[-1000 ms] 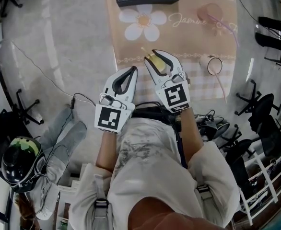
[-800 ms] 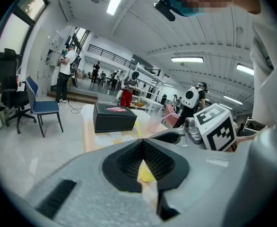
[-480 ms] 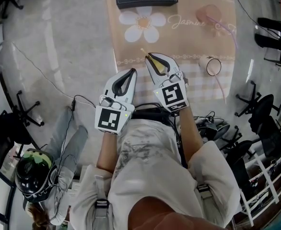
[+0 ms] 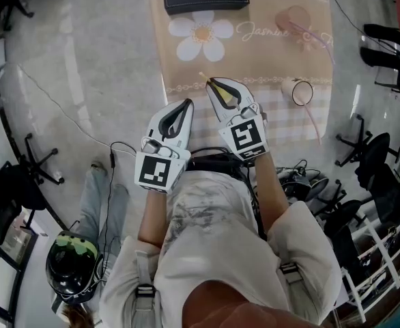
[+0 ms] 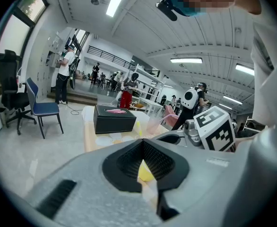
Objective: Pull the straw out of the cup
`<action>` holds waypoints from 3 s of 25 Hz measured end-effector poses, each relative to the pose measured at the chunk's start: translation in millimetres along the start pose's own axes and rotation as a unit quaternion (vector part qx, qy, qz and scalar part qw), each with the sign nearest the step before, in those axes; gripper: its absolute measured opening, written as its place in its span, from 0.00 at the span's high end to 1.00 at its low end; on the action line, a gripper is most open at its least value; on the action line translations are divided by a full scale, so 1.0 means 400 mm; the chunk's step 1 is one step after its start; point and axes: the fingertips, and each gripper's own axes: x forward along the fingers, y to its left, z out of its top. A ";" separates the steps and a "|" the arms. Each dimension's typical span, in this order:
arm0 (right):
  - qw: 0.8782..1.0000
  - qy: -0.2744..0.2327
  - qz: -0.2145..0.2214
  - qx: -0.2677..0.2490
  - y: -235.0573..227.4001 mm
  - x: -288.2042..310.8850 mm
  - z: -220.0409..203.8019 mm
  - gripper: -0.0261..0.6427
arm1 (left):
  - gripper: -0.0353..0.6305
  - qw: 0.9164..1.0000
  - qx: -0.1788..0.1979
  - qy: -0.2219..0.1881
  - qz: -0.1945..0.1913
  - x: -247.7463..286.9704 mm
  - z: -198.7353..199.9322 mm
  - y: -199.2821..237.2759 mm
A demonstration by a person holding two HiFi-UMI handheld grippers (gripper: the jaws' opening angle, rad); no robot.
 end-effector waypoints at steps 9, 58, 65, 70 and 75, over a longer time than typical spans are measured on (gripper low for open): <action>1.000 -0.009 -0.016 -0.003 0.005 -0.043 0.015 0.91 | 0.94 1.000 0.012 0.002 -0.013 -0.013 0.007 -0.027; 0.988 -0.081 -0.131 -0.009 0.082 -0.323 0.148 0.91 | 0.94 0.991 0.089 -0.058 -0.086 -0.142 0.124 -0.161; 0.984 -0.096 -0.153 0.006 0.097 -0.379 0.153 0.91 | 0.94 0.987 0.105 -0.060 -0.103 -0.165 0.132 -0.188; 0.981 -0.098 -0.166 0.007 0.116 -0.408 0.149 0.91 | 0.94 0.985 0.114 -0.061 -0.114 -0.180 0.138 -0.197; 0.978 -0.102 -0.179 0.016 0.129 -0.437 0.145 0.91 | 0.94 0.983 0.124 -0.060 -0.123 -0.192 0.142 -0.209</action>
